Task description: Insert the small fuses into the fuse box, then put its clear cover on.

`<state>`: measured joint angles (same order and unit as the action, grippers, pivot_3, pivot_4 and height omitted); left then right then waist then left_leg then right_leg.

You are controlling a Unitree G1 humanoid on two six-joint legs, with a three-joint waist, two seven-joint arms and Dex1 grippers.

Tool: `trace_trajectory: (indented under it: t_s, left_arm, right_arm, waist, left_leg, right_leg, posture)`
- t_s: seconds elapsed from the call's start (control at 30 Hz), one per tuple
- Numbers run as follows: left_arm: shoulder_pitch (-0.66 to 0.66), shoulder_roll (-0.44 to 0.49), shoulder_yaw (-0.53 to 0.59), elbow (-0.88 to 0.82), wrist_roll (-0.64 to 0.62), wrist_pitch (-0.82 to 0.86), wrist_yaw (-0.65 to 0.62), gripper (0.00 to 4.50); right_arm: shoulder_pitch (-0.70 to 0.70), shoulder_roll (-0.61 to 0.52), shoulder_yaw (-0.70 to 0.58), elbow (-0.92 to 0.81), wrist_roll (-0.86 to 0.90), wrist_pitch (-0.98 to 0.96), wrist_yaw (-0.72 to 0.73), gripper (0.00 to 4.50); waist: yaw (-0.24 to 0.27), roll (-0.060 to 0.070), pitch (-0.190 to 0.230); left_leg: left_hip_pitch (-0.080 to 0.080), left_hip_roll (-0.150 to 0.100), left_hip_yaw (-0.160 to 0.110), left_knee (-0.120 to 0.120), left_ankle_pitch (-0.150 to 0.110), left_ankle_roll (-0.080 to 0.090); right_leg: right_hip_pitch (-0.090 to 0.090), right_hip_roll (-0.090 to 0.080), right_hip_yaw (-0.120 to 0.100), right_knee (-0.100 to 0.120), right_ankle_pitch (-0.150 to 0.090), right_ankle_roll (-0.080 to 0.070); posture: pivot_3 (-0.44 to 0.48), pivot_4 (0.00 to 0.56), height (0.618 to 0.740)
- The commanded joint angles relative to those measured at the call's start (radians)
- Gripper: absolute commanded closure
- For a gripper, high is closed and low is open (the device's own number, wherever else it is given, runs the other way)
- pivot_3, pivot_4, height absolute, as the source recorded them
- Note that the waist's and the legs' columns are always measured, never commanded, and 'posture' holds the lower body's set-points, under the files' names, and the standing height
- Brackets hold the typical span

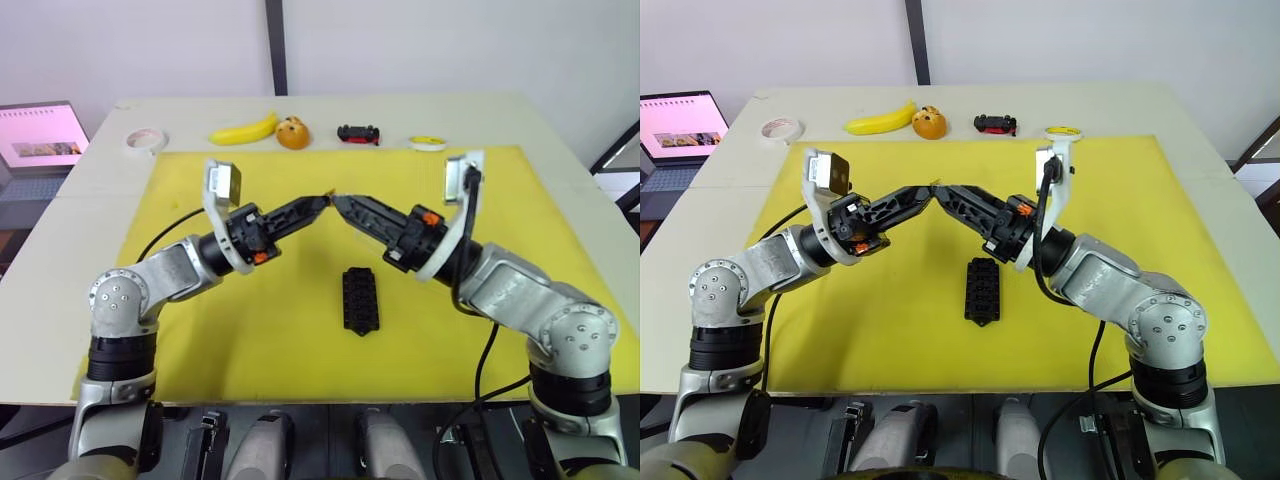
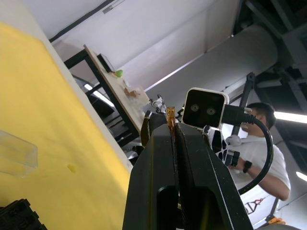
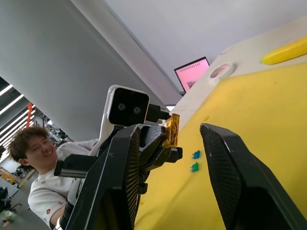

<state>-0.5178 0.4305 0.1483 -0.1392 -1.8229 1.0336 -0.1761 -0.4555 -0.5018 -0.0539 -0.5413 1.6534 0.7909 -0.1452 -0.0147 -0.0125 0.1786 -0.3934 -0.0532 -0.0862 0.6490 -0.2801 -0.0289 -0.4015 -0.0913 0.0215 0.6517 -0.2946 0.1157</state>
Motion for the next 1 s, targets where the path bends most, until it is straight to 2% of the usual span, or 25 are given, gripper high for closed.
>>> trace_trajectory:
  t_s: [0.03, 0.17, 0.27, 0.3, 1.0]
  left_arm:
    - [0.004, 0.005, 0.004, -0.014, -0.004, -0.008, -0.023, 4.5]
    - [0.012, 0.004, 0.003, -0.019, 0.005, -0.009, -0.028, 4.5]
    - [0.016, 0.0, 0.002, -0.021, -0.001, -0.012, -0.025, 4.5]
    - [0.015, -0.003, 0.003, -0.018, -0.006, -0.017, -0.019, 4.5]
    - [0.011, -0.01, -0.013, -0.002, 0.025, -0.006, -0.041, 4.5]
  right_arm:
    - [-0.021, -0.007, -0.005, -0.003, 0.005, -0.01, 0.002, 2.39]
    - [-0.024, -0.008, -0.012, -0.002, 0.024, -0.016, -0.006, 2.39]
    - [-0.025, -0.02, -0.012, -0.001, 0.028, -0.007, -0.006, 3.19]
    - [-0.023, -0.024, -0.012, -0.002, 0.028, -0.005, -0.005, 3.6]
    - [-0.019, -0.041, 0.008, -0.006, 0.02, 0.003, -0.004, 3.6]
  waist:
    - [0.0, 0.0, 0.0]
    - [0.0, 0.0, 0.0]
    - [0.0, 0.0, 0.0]
    - [0.0, 0.0, 0.0]
    - [0.0, 0.0, 0.0]
  left_leg:
    - [0.0, 0.0, 0.0, 0.0, 0.0, 0.0]
    - [0.0, 0.0, 0.0, 0.0, 0.0, 0.0]
    - [0.0, 0.0, 0.0, 0.0, 0.0, 0.0]
    - [0.0, 0.0, 0.0, 0.0, 0.0, 0.0]
    - [0.0, 0.0, 0.0, 0.0, 0.0, 0.0]
  right_leg:
    - [0.0, 0.0, 0.0, 0.0, 0.0, 0.0]
    - [0.0, 0.0, 0.0, 0.0, 0.0, 0.0]
    - [0.0, 0.0, 0.0, 0.0, 0.0, 0.0]
    - [0.0, 0.0, 0.0, 0.0, 0.0, 0.0]
    - [0.0, 0.0, 0.0, 0.0, 0.0, 0.0]
  posture:
    - [0.0, 0.15, 0.74]
    - [0.0, 0.15, 0.74]
    - [0.0, 0.15, 0.74]
    - [0.0, 0.15, 0.74]
    - [0.0, 0.15, 0.74]
